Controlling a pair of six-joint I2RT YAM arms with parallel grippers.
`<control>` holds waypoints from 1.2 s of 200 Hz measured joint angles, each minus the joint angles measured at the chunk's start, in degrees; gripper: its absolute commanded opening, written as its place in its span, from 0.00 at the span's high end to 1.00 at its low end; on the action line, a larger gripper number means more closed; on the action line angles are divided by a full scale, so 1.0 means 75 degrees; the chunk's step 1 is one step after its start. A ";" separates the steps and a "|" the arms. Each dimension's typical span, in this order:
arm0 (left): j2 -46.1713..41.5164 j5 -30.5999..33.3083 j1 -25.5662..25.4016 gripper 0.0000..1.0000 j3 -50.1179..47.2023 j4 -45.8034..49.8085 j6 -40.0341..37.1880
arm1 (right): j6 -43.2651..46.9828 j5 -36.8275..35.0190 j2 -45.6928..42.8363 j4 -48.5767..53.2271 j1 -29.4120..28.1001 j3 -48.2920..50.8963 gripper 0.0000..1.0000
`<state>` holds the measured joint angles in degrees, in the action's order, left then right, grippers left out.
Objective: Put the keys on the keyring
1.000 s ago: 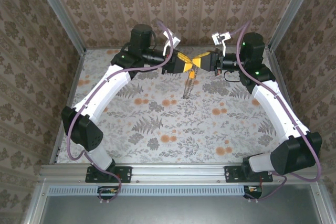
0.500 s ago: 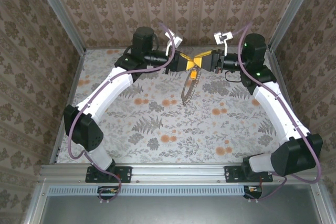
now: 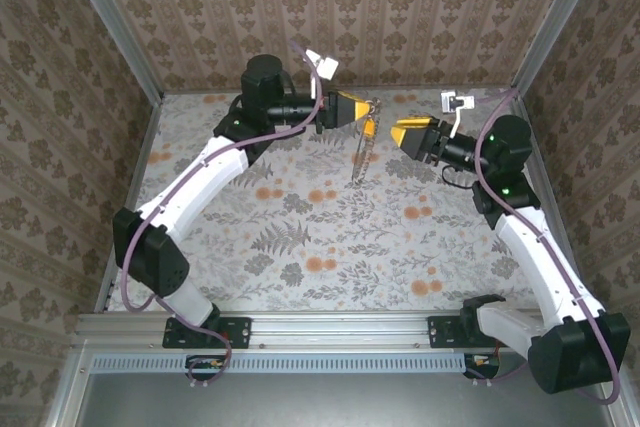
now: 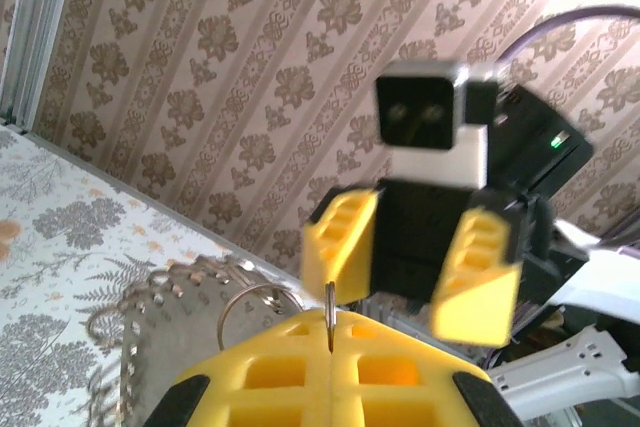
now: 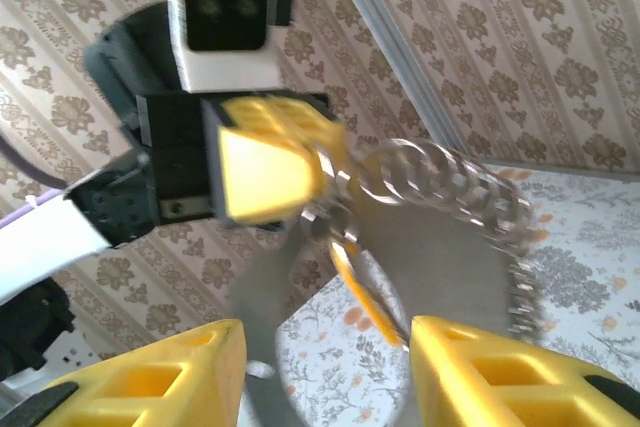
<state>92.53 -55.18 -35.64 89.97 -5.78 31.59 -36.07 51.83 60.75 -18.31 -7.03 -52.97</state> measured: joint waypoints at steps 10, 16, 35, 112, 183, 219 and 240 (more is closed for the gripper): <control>-0.0064 0.0090 -0.0052 1.00 -0.0017 -0.0169 0.0172 | -0.0076 -0.0079 0.0020 -0.0192 -0.0082 0.0131 0.51; -0.0105 0.0146 -0.0096 1.00 -0.0038 -0.0283 0.0265 | -0.0122 -0.0108 0.0041 -0.0297 -0.0146 0.0172 0.51; -0.0207 0.0323 -0.0201 1.00 -0.0134 -0.0533 0.0484 | -0.0221 -0.0157 0.0102 -0.0612 -0.0373 0.0187 0.51; -0.0291 0.0679 -0.0347 1.00 -0.0440 -0.1061 0.1064 | -0.0219 -0.0338 0.0577 -0.1090 -0.0877 0.0055 0.54; -0.0291 0.0787 -0.0353 1.00 -0.0522 -0.1475 0.1399 | -0.0219 -0.0341 0.0635 -0.1230 -0.1037 0.0023 1.00; -0.0291 0.0898 -0.0353 1.00 -0.0609 -0.1714 0.1620 | -0.0221 -0.0358 0.0629 -0.1271 -0.1122 0.0023 1.00; -0.0291 0.1032 -0.0364 1.00 -0.0790 -0.2011 0.1836 | -0.0221 -0.0431 0.0641 -0.1297 -0.1300 0.0023 1.00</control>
<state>90.35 -47.44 -38.37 84.05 -20.86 45.36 -37.74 48.60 65.56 -28.03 -16.78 -52.80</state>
